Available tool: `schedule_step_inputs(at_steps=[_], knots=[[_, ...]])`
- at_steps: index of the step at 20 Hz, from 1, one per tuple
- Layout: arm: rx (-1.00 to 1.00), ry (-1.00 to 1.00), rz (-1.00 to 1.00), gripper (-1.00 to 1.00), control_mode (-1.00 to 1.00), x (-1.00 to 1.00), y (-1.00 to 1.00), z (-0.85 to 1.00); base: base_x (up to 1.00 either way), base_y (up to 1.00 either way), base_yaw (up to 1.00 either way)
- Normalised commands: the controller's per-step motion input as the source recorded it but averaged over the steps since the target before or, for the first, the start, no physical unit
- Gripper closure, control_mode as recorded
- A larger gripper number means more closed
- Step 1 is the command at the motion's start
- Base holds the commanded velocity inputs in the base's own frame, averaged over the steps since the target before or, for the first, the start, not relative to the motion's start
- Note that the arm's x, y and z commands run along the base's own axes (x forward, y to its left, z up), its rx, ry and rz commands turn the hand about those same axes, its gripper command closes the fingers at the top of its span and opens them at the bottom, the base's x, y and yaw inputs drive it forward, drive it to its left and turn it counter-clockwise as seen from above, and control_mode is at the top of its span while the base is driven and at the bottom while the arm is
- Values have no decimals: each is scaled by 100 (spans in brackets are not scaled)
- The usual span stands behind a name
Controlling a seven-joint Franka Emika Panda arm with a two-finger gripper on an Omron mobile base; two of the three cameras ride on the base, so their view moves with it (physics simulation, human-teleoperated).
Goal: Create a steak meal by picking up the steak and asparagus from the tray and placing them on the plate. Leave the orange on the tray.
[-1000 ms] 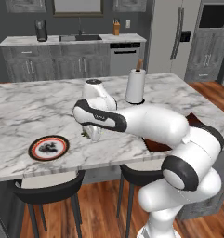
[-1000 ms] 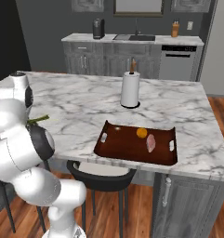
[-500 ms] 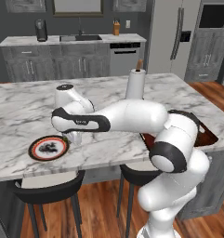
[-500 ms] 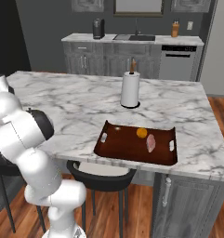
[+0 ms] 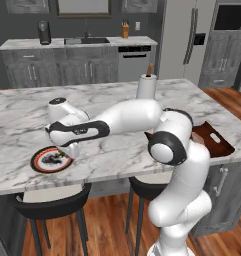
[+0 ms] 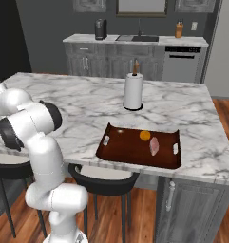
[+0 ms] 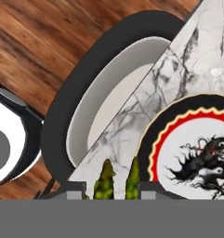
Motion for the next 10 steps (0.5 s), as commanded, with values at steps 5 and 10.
schedule_step_inputs(at_steps=[5, 10], knots=[[-3, 0, 6, 100, -100, 41, 28, -44, 0, 0, 0], [-2, 0, 5, 100, -100, 45, 24, -39, 0, 0, 0]])
